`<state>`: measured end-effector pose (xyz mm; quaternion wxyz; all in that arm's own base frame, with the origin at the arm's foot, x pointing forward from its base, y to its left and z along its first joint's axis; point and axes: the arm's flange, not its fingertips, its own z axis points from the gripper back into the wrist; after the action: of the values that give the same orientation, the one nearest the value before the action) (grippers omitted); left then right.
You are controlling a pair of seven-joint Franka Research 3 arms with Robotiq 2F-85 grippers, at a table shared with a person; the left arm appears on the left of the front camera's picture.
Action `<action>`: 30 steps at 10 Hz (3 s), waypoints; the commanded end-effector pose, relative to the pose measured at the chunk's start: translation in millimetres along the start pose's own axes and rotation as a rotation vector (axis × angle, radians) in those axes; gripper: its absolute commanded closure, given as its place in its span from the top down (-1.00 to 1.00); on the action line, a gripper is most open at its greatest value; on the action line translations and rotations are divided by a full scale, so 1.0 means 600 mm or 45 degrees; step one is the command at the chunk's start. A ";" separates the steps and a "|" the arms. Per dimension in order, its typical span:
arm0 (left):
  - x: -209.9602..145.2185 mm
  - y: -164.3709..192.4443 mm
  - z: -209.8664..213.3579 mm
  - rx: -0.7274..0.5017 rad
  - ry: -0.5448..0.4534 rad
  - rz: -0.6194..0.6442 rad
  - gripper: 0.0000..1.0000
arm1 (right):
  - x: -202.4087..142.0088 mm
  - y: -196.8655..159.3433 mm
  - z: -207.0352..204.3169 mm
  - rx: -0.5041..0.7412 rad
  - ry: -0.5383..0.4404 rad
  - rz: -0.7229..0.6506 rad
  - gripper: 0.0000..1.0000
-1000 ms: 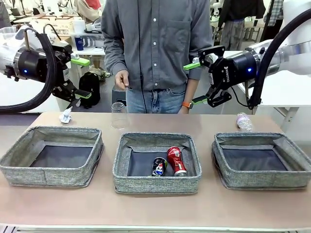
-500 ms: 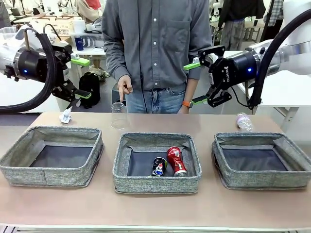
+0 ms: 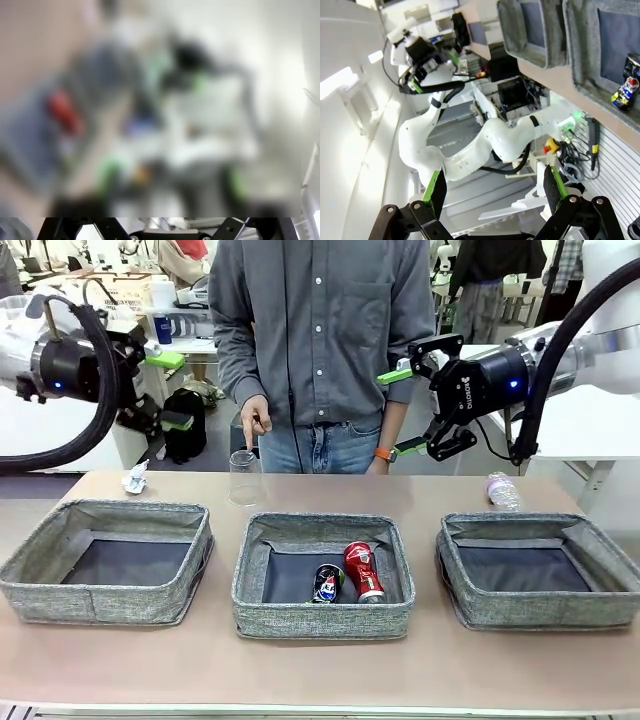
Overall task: Sort the waste into the appropriate baskets.
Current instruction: Pick up the waste item pointed out by the person.
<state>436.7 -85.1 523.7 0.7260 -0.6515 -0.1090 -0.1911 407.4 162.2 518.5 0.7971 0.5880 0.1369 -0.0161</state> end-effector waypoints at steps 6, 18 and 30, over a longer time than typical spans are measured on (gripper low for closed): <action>0.097 0.070 0.029 0.532 -0.382 -1.027 1.00 | 0.001 0.000 0.003 -0.005 0.014 0.034 1.00; 0.171 0.309 -0.006 0.205 0.319 -1.363 1.00 | 0.001 0.000 0.003 -0.005 0.014 0.034 1.00; 0.213 0.444 -0.008 0.744 0.535 -1.294 1.00 | 0.001 0.000 0.003 -0.005 0.014 0.034 1.00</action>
<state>653.2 -78.1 337.1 0.6840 -0.2521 -0.3356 -0.5966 407.1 162.2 518.0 0.7969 0.5880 0.1376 -0.0149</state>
